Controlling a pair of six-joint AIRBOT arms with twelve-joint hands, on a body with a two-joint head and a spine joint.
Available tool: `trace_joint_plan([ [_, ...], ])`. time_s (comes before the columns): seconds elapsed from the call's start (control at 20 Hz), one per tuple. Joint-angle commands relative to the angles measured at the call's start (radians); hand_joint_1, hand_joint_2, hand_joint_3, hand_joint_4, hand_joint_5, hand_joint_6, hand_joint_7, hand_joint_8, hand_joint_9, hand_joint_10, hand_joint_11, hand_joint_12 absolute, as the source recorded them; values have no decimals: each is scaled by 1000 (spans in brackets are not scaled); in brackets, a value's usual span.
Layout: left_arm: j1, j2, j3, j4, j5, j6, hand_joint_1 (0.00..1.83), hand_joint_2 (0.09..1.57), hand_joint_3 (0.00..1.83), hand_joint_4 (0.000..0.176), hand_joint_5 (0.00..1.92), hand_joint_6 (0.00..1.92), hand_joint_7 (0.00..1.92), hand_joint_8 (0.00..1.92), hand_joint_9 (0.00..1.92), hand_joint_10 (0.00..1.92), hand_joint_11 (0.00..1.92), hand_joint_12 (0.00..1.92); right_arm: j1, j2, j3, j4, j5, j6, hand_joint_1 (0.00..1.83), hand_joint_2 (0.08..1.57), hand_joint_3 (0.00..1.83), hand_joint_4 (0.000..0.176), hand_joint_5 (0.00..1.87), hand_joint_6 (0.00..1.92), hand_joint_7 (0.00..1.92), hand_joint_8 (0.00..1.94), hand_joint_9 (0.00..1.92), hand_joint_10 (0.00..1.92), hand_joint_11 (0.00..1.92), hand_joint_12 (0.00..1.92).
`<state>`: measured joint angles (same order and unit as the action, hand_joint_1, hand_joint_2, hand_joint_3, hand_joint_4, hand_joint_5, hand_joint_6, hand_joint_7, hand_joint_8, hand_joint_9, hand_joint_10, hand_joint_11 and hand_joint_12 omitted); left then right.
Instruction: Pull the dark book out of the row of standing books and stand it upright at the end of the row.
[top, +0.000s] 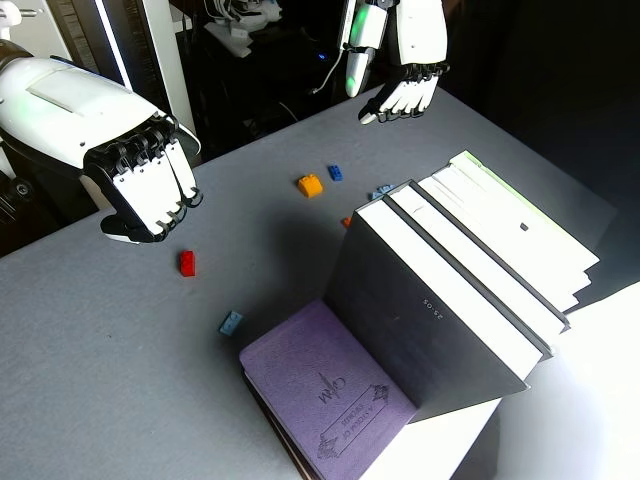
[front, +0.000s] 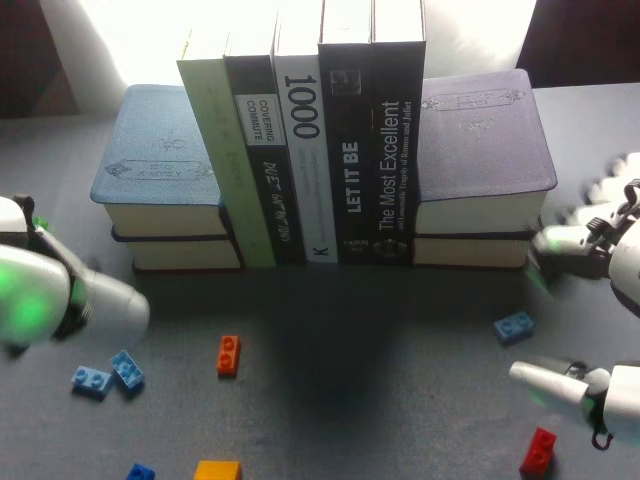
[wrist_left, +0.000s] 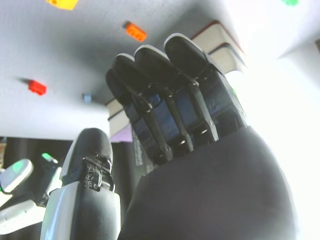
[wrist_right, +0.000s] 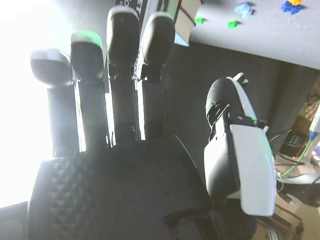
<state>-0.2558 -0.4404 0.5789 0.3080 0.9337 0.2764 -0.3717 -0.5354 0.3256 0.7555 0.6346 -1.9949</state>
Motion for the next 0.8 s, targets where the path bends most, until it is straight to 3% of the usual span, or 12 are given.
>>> trace_joint_plan([
  [0.0, -11, 3, 4, 26, -66, -3, 6, 1240, 16, 24, 102, 3, 97, 3, 108, 4, 33, 374, 8, 6, -3, -42, 85, -4, 86, 1144, 85, 0, 71, 101, 108, 6, 32, 17, 0, 178],
  [0.15, -11, 3, 2, 25, -66, -6, 24, 1251, 8, 27, 95, 0, 96, 0, 104, 0, 12, 368, 7, 6, -3, -42, 79, 3, 101, 1162, 53, 0, 86, 78, 115, 6, 33, 13, 0, 134],
  [0.4, -11, 3, 2, 25, -66, -8, 68, 1259, 4, 27, 104, 1, 107, 2, 120, 3, 33, 367, 16, 5, -5, -42, 128, 18, 73, 1190, 18, 0, 128, 56, 134, 2, 61, 18, 0, 286],
  [0.45, -11, 3, 1, 25, -70, -9, 68, 1263, 5, 20, 101, 0, 100, 0, 108, 0, 21, 362, 31, 1, -4, -42, 145, 19, 75, 1188, 12, 0, 181, 68, 159, 7, 80, 23, 0, 394],
  [0.5, -11, 3, 2, 25, -88, -14, 104, 1251, 0, 33, 116, 5, 99, 0, 111, 2, 35, 366, 84, -17, 0, -43, 149, 18, 48, 1192, 8, 0, 228, 73, 167, 4, 91, 24, 0, 477],
  [0.6, -11, 1, 3, 25, -107, -16, 104, 1251, 0, 33, 116, 5, 99, 0, 111, 2, 35, 366, 112, -28, 8, -64, 132, 21, 48, 1192, 8, 0, 228, 73, 167, 4, 91, 24, 0, 477],
  [0.7, -8, -6, 4, 25, -134, -17, 69, 1253, 0, 30, 109, 1, 108, 3, 117, 3, 38, 365, 142, -40, 19, -84, 113, 33, 33, 1206, 6, 5, 579, 160, 222, 7, 83, 16, 0, 382],
  [0.75, -5, -7, 4, 25, -147, -17, 62, 1247, 0, 30, 128, 8, 134, 9, 131, 6, 64, 367, 161, -49, 27, -85, 102, 40, 24, 1218, 4, 0, 815, 126, 242, 0, 64, 5, 0, 170],
])
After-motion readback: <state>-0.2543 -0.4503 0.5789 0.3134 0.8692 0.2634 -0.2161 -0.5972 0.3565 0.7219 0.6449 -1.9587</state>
